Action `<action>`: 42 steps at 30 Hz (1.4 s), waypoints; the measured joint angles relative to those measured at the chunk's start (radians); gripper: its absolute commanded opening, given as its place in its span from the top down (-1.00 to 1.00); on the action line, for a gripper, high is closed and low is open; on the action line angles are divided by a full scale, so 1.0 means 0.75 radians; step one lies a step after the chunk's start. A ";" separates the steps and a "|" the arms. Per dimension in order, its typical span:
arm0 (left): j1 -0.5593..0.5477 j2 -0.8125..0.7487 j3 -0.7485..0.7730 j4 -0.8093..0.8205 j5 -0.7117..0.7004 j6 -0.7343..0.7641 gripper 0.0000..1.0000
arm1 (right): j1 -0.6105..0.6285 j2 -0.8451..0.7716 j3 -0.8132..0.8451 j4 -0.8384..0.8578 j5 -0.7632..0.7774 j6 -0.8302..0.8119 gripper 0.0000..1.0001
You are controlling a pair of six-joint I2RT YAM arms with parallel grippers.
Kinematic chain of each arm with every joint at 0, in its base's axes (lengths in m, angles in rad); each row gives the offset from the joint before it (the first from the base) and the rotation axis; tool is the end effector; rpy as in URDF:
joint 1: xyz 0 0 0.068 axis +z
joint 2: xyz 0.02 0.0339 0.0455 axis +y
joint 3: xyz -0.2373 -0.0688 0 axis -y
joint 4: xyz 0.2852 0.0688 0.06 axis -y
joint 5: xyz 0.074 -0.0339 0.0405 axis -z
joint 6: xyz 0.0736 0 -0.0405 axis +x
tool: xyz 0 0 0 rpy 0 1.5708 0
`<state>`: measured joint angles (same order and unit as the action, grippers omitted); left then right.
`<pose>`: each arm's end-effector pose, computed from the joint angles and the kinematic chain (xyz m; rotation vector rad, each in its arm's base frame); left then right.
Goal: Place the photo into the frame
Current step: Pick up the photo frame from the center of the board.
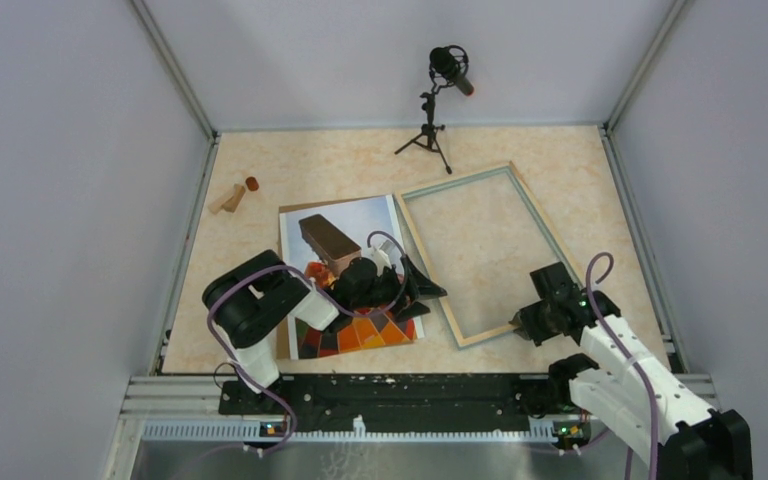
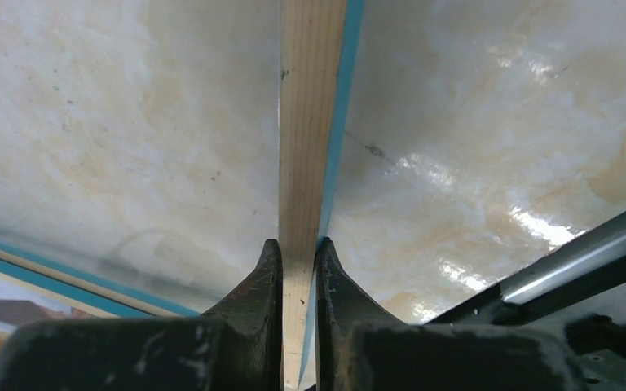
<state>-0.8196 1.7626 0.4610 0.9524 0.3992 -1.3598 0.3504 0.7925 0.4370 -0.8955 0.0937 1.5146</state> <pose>0.2058 -0.2623 0.0390 -0.3065 2.3551 -1.6795 0.1789 0.0581 0.0997 1.5917 2.3789 0.2908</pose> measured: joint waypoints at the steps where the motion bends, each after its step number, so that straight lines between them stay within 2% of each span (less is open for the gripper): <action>1: -0.001 0.005 -0.001 0.012 0.001 -0.007 -0.97 | 0.000 -0.017 0.009 -0.016 -0.005 0.008 1.00; 8: -0.022 0.092 -0.001 0.179 0.008 -0.108 -0.91 | -0.001 -0.107 0.041 -0.076 -0.049 0.067 1.00; 18: -0.082 0.269 0.104 0.448 -0.004 -0.197 -0.96 | 0.000 -0.113 0.075 -0.108 -0.071 0.080 1.00; 24: -0.157 0.423 0.185 0.647 -0.036 -0.216 -0.86 | 0.000 -0.114 0.075 -0.109 -0.081 0.080 1.00; 33: -0.197 0.547 0.206 0.734 -0.093 -0.282 -0.68 | -0.001 -0.136 0.075 -0.114 -0.082 0.081 1.00; 36: -0.199 0.565 0.218 0.750 -0.101 -0.301 -0.43 | -0.001 -0.141 0.073 -0.113 -0.082 0.081 1.00; 42: -0.201 0.583 0.229 0.744 -0.098 -0.318 -0.42 | -0.001 -0.143 0.073 -0.114 -0.082 0.082 1.00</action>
<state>-0.9703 2.2002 0.6331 1.5101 0.3256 -1.5986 0.3500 0.6853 0.4915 -0.9810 0.0322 1.5764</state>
